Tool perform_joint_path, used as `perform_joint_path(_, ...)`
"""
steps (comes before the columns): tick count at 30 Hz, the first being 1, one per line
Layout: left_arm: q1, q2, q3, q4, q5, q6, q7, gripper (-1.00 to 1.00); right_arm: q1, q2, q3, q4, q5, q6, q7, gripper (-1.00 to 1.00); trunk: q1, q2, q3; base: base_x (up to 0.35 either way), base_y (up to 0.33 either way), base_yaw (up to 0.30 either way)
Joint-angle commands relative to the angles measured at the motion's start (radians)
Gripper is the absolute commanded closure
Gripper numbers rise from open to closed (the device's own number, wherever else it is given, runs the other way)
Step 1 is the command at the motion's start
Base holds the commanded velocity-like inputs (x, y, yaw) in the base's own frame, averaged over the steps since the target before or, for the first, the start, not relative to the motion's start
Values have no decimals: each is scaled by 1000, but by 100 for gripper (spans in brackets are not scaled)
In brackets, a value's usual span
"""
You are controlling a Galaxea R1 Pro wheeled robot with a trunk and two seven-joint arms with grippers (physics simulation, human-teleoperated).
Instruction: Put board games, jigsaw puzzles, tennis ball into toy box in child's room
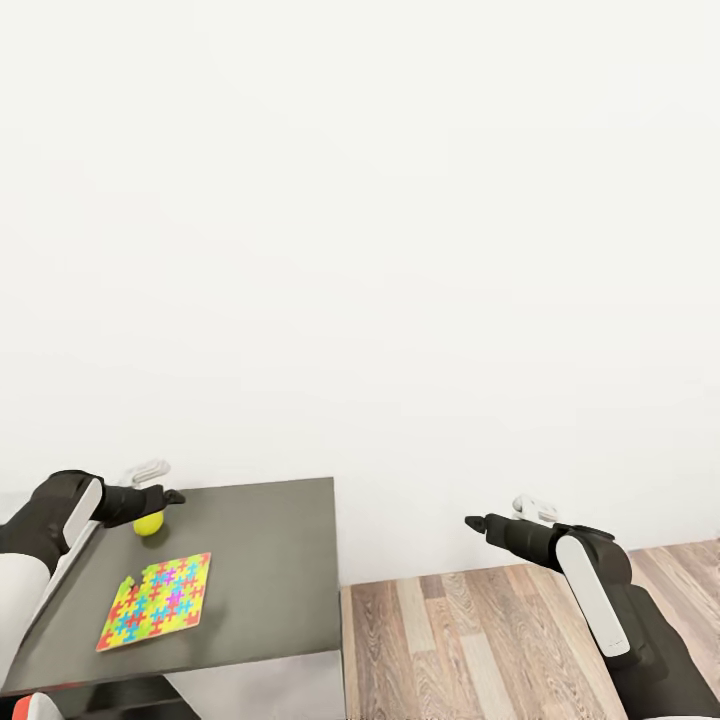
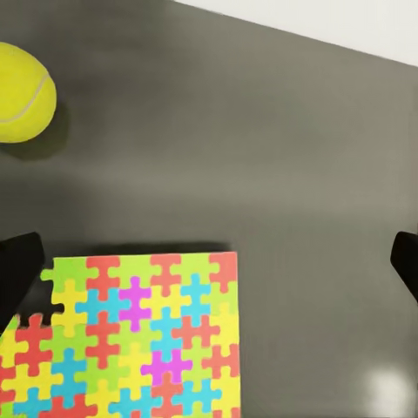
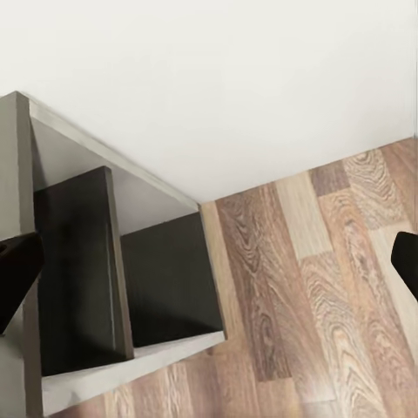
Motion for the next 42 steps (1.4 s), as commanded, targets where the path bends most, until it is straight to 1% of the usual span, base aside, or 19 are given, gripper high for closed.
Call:
perform_joint_path(1,-1,0,3,-1,2,6,0,-100,-1,0,0,-1,-11,4,-10,-100,1,-2,-4,-6,24,-112)
perform_joint_path(17,-1,-3,2,2,3,9,18,-100,-2,0,0,-1,-12,4,-11,-100,1,-2,-28,-8,4,-112)
perform_joint_path(24,-1,-24,2,5,4,9,39,-100,-2,-1,0,-3,-12,4,-10,-100,1,-2,-37,-184,0,-84)
perform_joint_path(28,-1,-27,4,5,4,9,53,-100,-2,-1,0,-6,-12,4,-8,-100,1,-2,-38,-172,0,-19)
perform_joint_path(33,-1,-28,5,5,5,9,61,-100,-2,0,0,-9,-12,4,-7,-100,1,-2,-38,-63,0,104)
perform_joint_path(42,-1,-31,5,5,5,10,64,-100,-2,0,0,-10,-12,4,-7,-100,1,-2,-40,-10,0,257)
